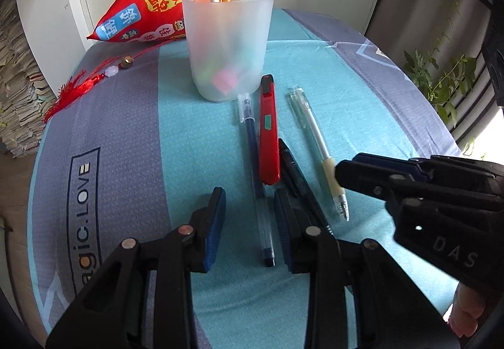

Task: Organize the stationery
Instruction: 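Lower the left gripper over the blue gel pen while the right gripper approaches the clear pencil, then grasp and lift the blue gel pen with the left gripper while the right gripper grasps the clear pencil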

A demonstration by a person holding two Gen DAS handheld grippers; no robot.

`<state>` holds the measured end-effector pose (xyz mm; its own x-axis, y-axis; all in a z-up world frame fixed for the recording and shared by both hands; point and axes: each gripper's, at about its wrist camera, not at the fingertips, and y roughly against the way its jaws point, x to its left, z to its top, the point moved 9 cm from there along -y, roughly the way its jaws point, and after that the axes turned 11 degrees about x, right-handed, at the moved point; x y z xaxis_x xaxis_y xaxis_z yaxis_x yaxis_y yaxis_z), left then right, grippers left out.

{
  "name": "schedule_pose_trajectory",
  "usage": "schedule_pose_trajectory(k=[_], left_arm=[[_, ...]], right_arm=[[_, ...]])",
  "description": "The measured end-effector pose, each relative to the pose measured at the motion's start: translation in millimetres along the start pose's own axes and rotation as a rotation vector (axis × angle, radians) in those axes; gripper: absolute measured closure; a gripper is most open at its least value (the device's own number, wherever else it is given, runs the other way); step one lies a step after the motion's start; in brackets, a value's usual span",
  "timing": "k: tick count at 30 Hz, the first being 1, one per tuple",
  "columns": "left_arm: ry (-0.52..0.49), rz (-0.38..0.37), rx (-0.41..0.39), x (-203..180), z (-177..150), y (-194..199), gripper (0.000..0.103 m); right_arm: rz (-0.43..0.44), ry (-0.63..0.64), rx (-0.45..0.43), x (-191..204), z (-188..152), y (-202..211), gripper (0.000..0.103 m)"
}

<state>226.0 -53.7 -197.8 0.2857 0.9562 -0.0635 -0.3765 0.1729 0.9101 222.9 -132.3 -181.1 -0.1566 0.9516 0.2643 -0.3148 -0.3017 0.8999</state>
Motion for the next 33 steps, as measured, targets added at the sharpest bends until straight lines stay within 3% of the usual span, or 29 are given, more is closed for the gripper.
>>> schedule_pose_trajectory(k=[3,5,8,16,26,33], left_arm=[[0.009,0.0,-0.003,2,0,0,0.08],[0.01,0.003,-0.003,2,0,0,0.096],[0.013,-0.008,0.0,3,-2,1,0.097],[0.019,-0.016,0.01,17,-28,19,0.097],[0.005,-0.068,0.056,22,-88,44,0.098],[-0.015,-0.052,-0.001,17,-80,59,0.094]], right_arm=[[0.006,0.014,0.011,8,2,-7,0.088],[-0.017,0.017,0.013,10,2,-10,0.088],[-0.047,0.006,0.022,6,2,-14,0.088],[-0.059,0.044,0.027,5,-15,-1,0.091],[-0.105,0.099,0.08,-9,-78,27,0.092],[-0.15,0.106,0.086,-15,-83,35,0.092]])
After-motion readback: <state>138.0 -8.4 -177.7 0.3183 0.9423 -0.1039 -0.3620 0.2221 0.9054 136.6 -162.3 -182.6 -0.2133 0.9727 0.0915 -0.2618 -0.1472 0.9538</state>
